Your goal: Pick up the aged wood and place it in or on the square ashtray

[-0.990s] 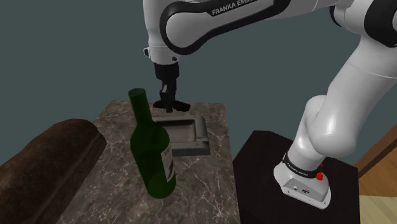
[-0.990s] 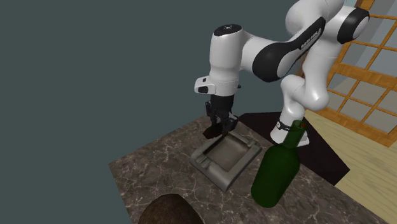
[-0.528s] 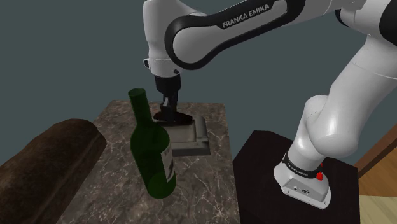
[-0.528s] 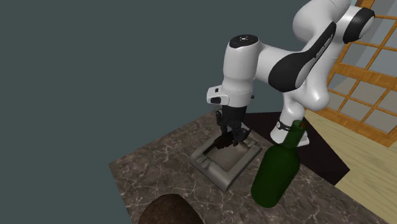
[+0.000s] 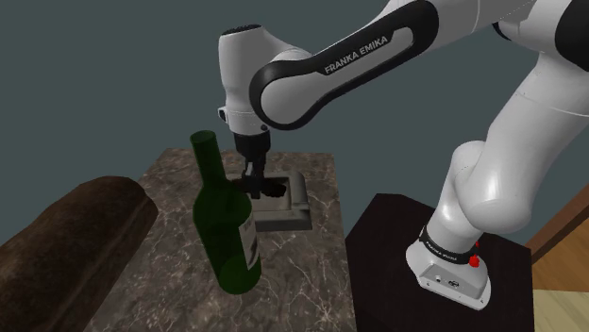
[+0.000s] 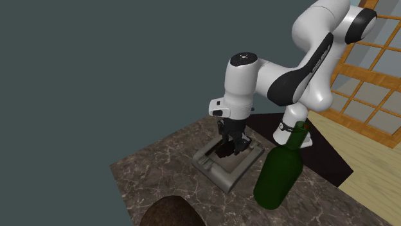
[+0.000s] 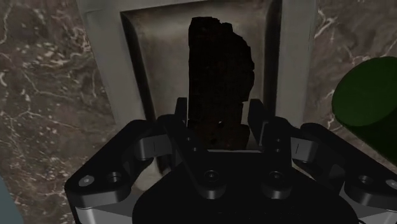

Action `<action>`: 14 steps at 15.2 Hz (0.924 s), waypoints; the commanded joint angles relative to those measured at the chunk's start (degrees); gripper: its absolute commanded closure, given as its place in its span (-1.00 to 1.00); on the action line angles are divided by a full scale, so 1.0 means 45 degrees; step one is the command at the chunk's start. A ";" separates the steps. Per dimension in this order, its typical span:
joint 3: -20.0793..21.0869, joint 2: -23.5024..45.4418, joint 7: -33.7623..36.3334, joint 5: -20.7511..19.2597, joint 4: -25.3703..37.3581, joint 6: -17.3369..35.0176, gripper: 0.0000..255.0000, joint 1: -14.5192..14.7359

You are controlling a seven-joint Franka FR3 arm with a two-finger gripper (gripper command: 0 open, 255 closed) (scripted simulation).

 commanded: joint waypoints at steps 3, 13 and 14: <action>0.0033 0.0166 0.0043 -0.0030 -0.0256 0.0427 1.00 0.0016; 0.0033 0.0167 0.0043 -0.0030 -0.0255 0.0427 -1.00 0.0016; 0.0033 0.0167 0.0043 -0.0030 -0.0255 0.0427 -1.00 0.0016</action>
